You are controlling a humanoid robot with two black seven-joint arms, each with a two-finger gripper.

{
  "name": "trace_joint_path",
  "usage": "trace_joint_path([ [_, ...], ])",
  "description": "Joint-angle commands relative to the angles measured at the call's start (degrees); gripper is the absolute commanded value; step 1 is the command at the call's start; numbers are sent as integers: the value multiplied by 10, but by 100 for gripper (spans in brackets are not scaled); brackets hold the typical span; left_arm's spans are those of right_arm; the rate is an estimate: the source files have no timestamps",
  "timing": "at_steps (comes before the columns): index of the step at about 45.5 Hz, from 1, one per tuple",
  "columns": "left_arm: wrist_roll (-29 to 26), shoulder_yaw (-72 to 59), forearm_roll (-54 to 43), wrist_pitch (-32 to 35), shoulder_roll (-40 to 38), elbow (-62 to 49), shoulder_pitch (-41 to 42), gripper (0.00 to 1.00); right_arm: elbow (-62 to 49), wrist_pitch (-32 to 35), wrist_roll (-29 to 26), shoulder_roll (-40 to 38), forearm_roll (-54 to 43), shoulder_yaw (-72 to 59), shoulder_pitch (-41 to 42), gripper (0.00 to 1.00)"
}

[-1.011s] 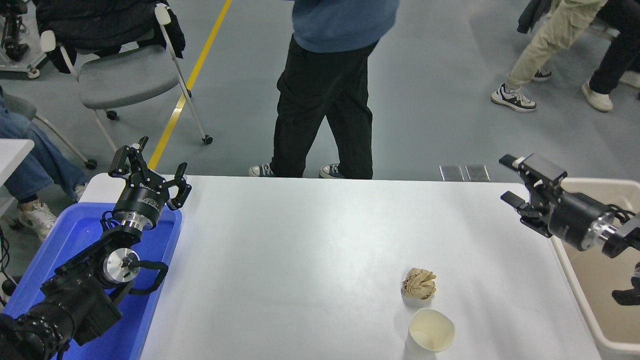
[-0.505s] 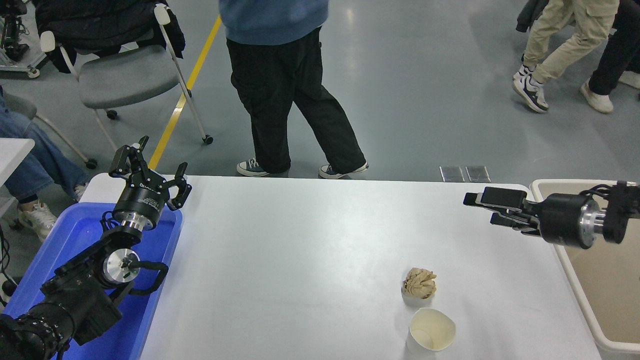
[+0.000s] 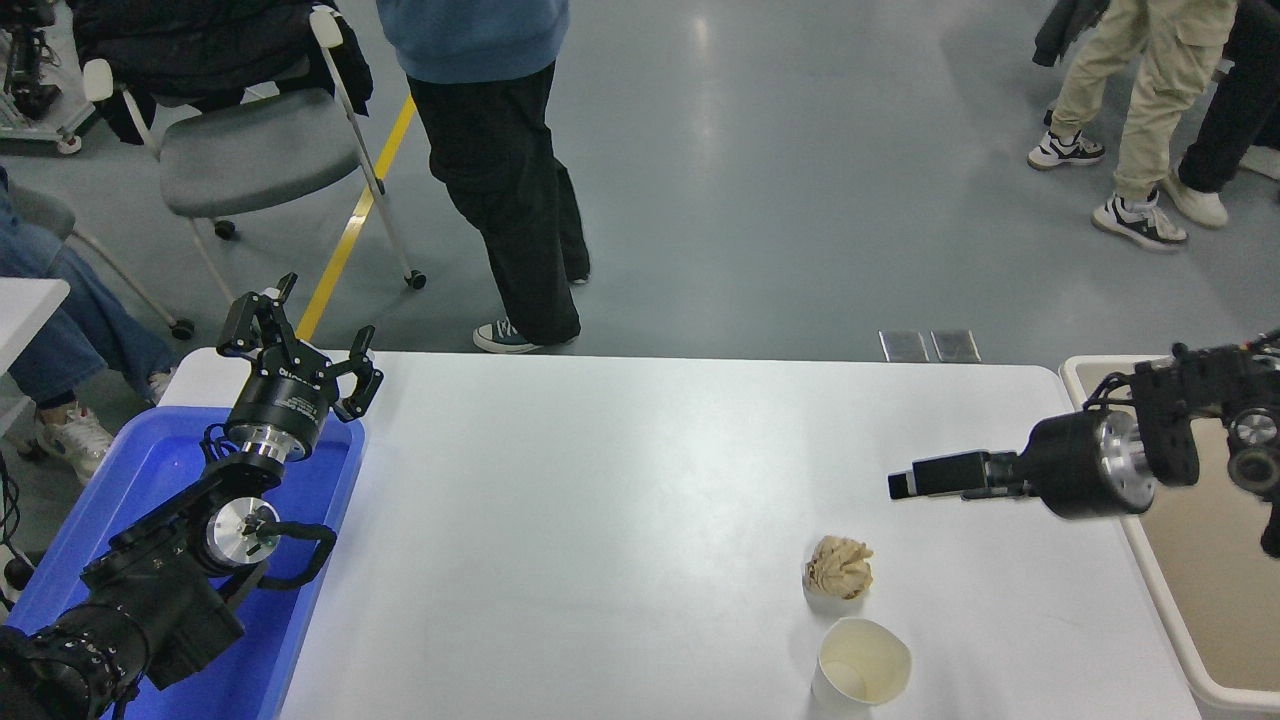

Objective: Dispose of the paper cup in the dustbin

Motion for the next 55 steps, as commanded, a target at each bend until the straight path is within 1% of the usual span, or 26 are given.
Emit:
trace_joint_path([
  [1, 0, 0, 0, 0, 0, 0, 0, 100, 0, 2, 3, 72, -30, -92, 63, 99],
  [8, 0, 0, 0, 0, 0, 0, 0, 100, -8, 1, 7, 113, -61, -121, 60, 99],
  [12, 0, 0, 0, 0, 0, 0, 0, 100, -10, -17, 16, 122, -97, -137, 57, 99],
  [17, 0, 0, 0, 0, 0, 0, 0, 100, -10, -41, 33, 128, -115, -153, 56, 99],
  [23, 0, 0, 0, 0, 0, 0, 0, 100, -22, -52, 33, 155, -136, -172, 49, 99],
  [36, 0, 0, 0, 0, 0, 0, 0, 100, -26, -53, 38, 179, -139, -177, 42, 99],
  [45, 0, 0, 0, 0, 0, 0, 0, 100, -44, -56, 43, 193, -142, -178, 18, 99],
  [48, 0, 0, 0, -1, 0, 0, 0, 100, -47, -63, 48, 195, -147, -178, 13, 98],
  [52, 0, 0, 0, 0, 0, 0, 0, 100, -49, -77, 74, 194, -149, -178, 12, 96],
  [55, 0, 0, 0, -1, 0, 0, 0, 100, -53, -84, 80, 194, -154, -179, 10, 91],
])
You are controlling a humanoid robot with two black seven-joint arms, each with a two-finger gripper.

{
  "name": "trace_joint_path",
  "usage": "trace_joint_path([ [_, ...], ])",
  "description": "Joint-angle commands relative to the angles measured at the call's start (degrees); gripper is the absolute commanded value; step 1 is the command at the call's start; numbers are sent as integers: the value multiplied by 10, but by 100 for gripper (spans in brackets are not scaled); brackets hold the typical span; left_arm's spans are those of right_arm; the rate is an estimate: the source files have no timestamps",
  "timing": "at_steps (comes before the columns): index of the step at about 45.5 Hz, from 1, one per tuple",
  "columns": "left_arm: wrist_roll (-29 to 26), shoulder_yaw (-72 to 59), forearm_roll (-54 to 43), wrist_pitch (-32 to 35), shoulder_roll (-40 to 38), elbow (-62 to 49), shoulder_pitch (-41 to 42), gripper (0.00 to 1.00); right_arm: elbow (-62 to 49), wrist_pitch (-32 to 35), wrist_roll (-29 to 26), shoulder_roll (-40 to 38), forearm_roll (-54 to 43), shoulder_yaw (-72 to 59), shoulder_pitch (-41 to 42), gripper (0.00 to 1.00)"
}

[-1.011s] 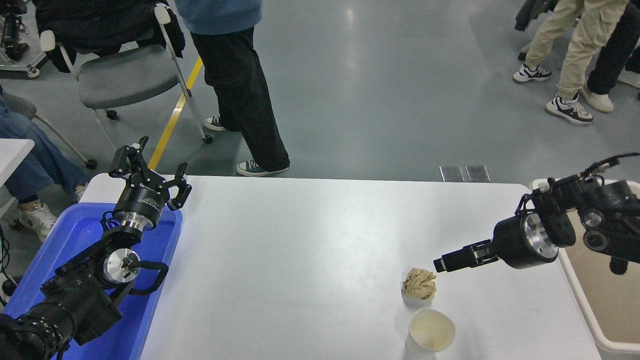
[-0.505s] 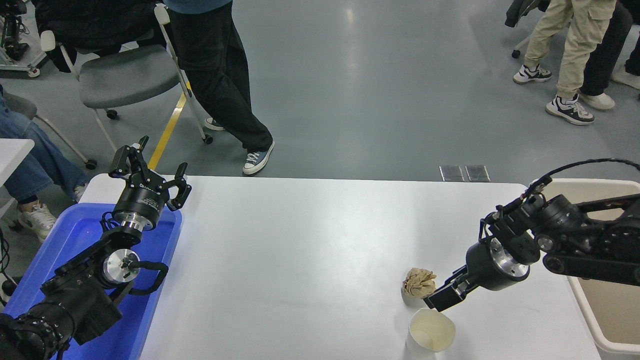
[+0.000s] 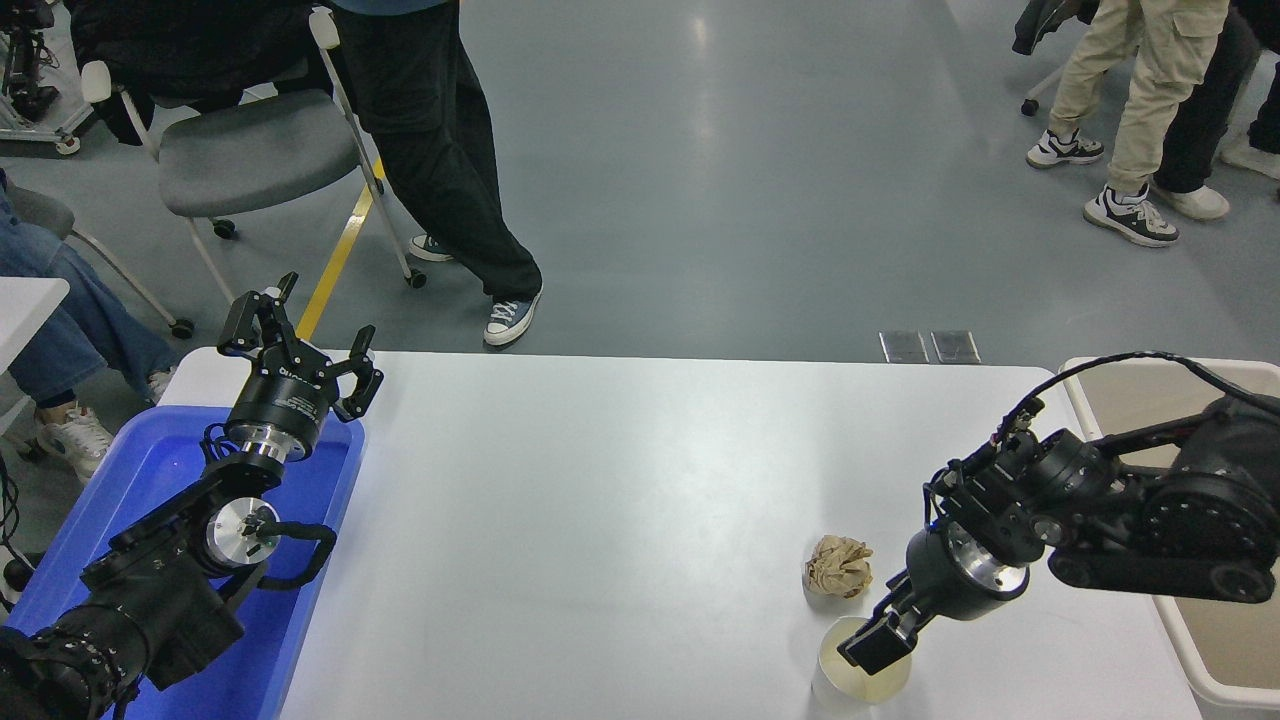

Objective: Dispose of the paper cup in the dustbin

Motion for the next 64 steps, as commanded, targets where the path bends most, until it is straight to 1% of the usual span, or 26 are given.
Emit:
trace_joint_path([
  [1, -1, 0, 0, 0, 0, 0, 0, 100, -14, -23, 28, 7, -14, -3, -12, 90],
  [5, 0, 0, 0, 0, 0, 0, 0, 100, -17, -23, 35, 4, -21, -3, -12, 85],
  [8, -1, -1, 0, 0, 0, 0, 0, 100, -19, -28, 41, 4, -22, -3, -13, 77],
  [10, -1, -1, 0, 0, 0, 0, 0, 100, -20, -33, 42, 5, -22, -3, -14, 74],
  [11, -1, -1, 0, 0, 0, 0, 0, 100, -21, -36, 43, 5, -23, -3, -15, 70],
  [13, 0, 0, 0, 0, 0, 0, 0, 100, -21, -36, 46, 5, -23, -4, -17, 57],
  [15, -1, 0, 0, 0, 0, 0, 0, 100, -23, -36, 52, 4, -25, -4, -16, 51],
  [17, -1, -1, 0, 0, 0, 0, 0, 100, -25, -35, 54, 4, -28, -10, -16, 40],
  [18, -1, 0, 0, 0, 0, 0, 0, 100, -24, -34, 54, 3, -28, -16, -15, 36],
  [21, 0, 0, 0, 0, 0, 0, 0, 100, -25, -35, 54, 3, -30, -29, -13, 32],
  [23, -1, -1, 0, 0, 0, 0, 0, 100, -25, -35, 54, 3, -30, -31, -13, 23],
  [26, -1, 0, 0, 0, 0, 0, 0, 100, -26, -34, 54, 3, -31, -33, -13, 12],
  [28, 0, 0, 0, 0, 0, 0, 0, 100, -27, -34, 54, 2, -31, -34, -11, 0],
  [47, 0, 0, 0, 0, 0, 0, 0, 100, -34, -34, 61, 2, -28, -35, 0, 0],
  [52, 0, 0, 0, 0, 0, 0, 0, 100, -26, -33, 61, -3, -19, -37, 33, 0],
  [58, 0, 0, 0, 0, 0, 0, 0, 100, 5, -29, 61, -28, 0, -46, 86, 0],
  [64, -1, 0, 0, 0, 0, 0, 0, 100, 42, -23, 61, -46, 29, -61, 155, 0],
])
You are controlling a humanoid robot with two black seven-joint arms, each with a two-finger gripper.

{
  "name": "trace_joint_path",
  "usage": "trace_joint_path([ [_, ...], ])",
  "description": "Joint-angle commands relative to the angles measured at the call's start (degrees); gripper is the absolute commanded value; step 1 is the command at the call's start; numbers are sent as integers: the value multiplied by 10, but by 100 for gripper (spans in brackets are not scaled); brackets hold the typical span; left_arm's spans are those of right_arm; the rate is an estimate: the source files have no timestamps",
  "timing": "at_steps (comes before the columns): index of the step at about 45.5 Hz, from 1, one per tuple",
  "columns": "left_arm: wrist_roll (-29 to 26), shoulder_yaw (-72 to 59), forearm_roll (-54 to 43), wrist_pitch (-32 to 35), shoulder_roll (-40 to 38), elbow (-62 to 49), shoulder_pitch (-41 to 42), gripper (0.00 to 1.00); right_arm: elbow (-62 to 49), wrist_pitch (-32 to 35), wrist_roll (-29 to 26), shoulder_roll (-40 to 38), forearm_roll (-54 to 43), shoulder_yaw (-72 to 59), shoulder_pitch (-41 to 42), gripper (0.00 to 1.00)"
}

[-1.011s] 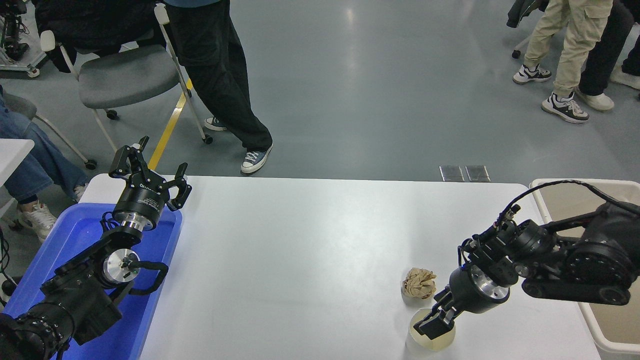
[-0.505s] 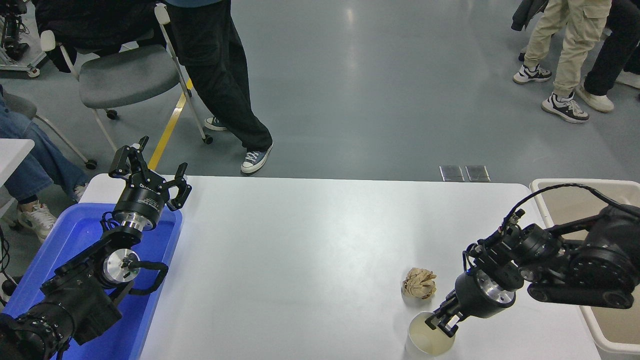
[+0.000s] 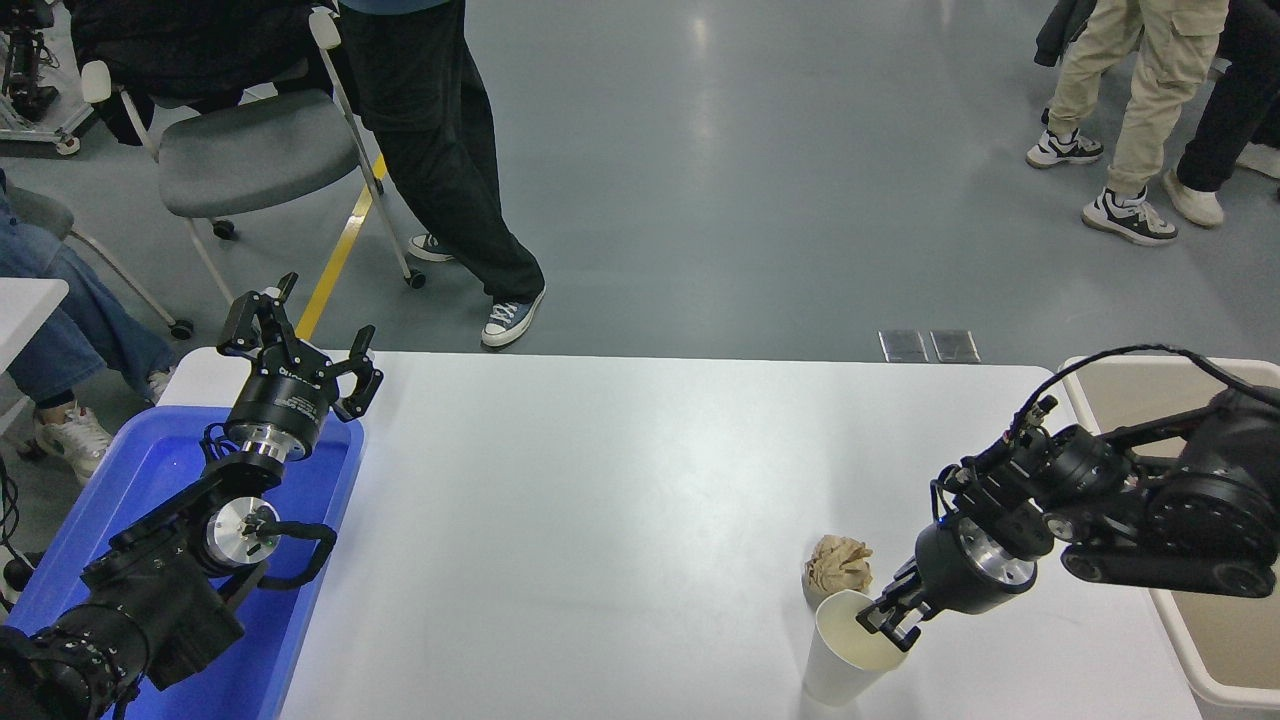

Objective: Dispose of the paper cup in the dustbin

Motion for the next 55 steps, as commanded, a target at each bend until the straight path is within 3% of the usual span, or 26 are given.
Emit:
trace_joint_path([
  [1, -1, 0, 0, 0, 0, 0, 0, 100, 50, 12, 0, -30, 41, -18, 102, 0],
  [11, 0, 0, 0, 0, 0, 0, 0, 100, 97, 60, 0, -50, 91, -23, 230, 0],
  [28, -1, 0, 0, 0, 0, 0, 0, 100, 100, 114, 0, -52, 104, -13, 341, 0],
  [42, -1, 0, 0, 0, 0, 0, 0, 100, 91, 110, -1, -88, 102, -22, 336, 0],
  [55, -1, -1, 0, 0, 0, 0, 0, 100, 54, 84, -3, -211, 95, -15, 261, 0],
])
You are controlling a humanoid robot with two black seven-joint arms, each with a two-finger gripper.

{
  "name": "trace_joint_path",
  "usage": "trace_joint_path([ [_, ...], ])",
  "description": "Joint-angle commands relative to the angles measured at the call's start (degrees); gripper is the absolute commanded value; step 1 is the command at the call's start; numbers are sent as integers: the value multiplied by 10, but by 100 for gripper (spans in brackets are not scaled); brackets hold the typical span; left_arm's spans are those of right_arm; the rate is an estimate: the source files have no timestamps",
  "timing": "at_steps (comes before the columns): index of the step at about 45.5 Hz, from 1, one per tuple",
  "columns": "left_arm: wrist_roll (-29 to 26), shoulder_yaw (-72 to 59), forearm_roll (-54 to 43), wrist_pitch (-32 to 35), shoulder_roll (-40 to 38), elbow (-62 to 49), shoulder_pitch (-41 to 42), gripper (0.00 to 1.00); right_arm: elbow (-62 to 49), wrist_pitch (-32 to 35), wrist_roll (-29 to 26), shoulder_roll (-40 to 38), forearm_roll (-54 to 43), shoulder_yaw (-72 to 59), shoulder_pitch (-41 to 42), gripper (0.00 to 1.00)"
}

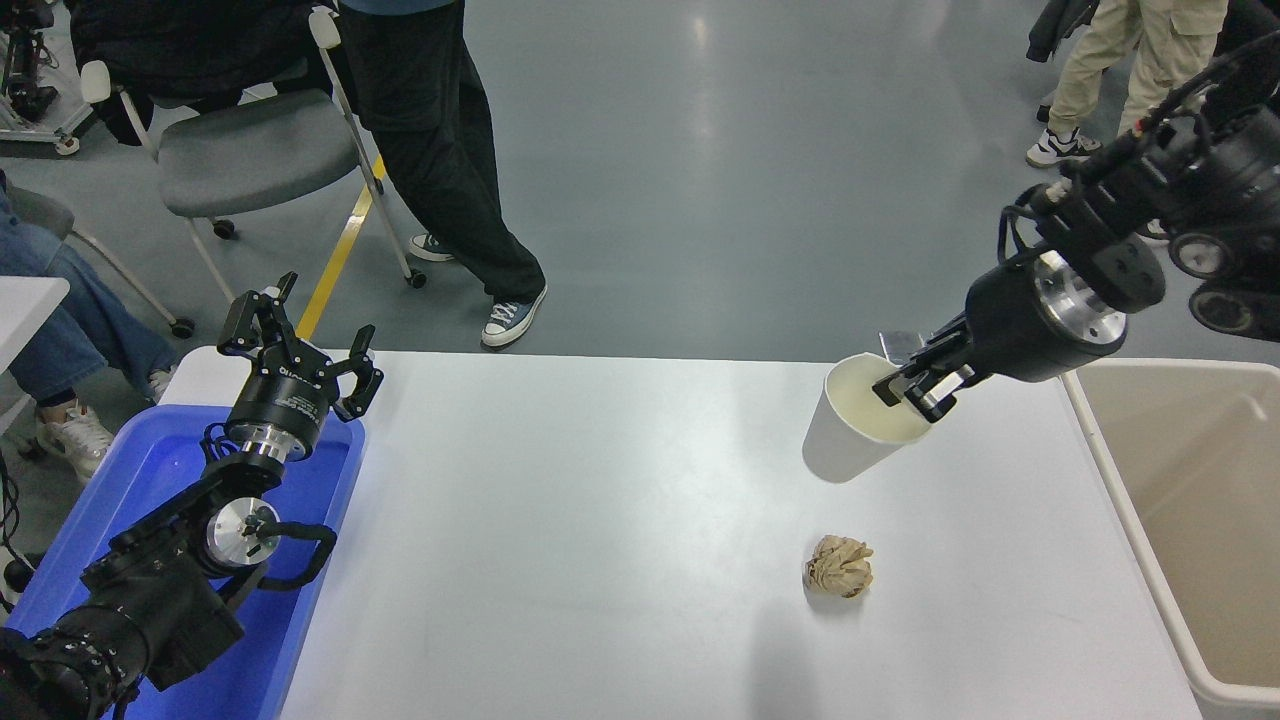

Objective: Dispose of the paper cup in the dustbin

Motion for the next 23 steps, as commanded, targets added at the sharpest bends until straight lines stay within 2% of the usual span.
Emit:
trace_joint_path([
  [1, 0, -1, 0, 0, 0, 0, 0, 100, -34, -26, 0, -98, -3, 6, -55, 0],
  [17, 0, -1, 0, 0, 0, 0, 0, 100, -93, -51, -1, -278, 8, 163, -193, 0],
  [23, 0, 0, 0, 0, 0, 0, 0, 100, -113, -64, -1, -314, 32, 199, -232, 0],
])
